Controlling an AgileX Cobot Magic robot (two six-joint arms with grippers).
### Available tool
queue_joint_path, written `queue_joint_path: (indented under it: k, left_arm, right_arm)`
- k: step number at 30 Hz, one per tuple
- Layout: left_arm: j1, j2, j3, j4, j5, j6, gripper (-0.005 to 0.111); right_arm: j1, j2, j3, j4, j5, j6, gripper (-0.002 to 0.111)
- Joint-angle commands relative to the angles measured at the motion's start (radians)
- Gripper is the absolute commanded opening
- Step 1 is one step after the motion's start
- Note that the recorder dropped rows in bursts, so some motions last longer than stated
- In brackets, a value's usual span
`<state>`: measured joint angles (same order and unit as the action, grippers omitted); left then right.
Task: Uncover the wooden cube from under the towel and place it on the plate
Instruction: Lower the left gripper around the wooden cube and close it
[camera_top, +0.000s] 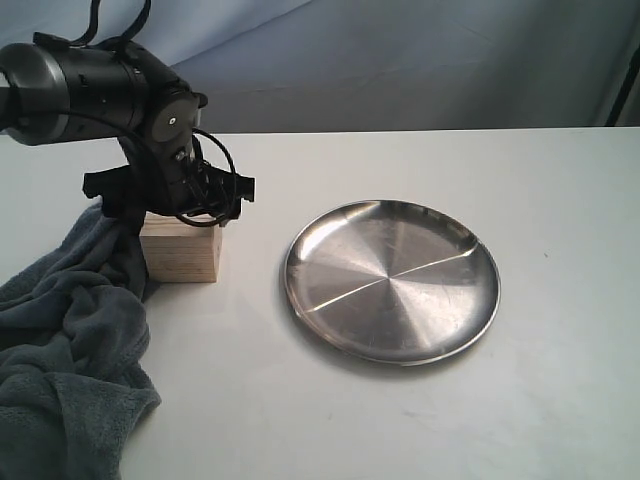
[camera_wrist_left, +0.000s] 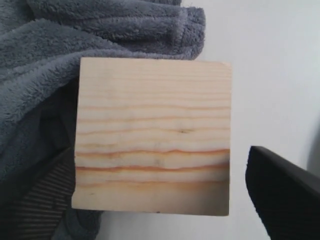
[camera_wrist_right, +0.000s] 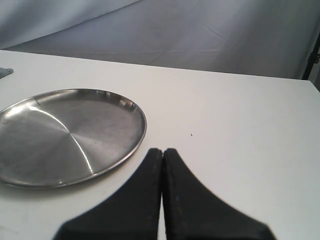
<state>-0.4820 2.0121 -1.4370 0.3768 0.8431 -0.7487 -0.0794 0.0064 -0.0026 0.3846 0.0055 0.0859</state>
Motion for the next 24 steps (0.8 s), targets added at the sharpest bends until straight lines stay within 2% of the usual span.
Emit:
queue_joint_path:
  k: [1, 7, 15, 24]
  left_arm:
    - [-0.006, 0.0, -0.005, 0.026, -0.025, -0.014, 0.087]
    - [-0.006, 0.011, -0.005, 0.044, -0.032, -0.013, 0.087]
    - [-0.006, 0.02, -0.005, 0.059, 0.023, -0.01, 0.087]
    - [-0.006, 0.02, -0.005, 0.073, -0.01, -0.01, 0.087]
  right_arm:
    - [0.0, -0.006, 0.003, 0.005, 0.012, 0.004, 0.003]
    - [0.0, -0.006, 0.003, 0.005, 0.012, 0.004, 0.003]
    - [0.0, -0.006, 0.003, 0.005, 0.012, 0.004, 0.003]
    - [0.0, -0.006, 0.003, 0.005, 0.012, 0.004, 0.003]
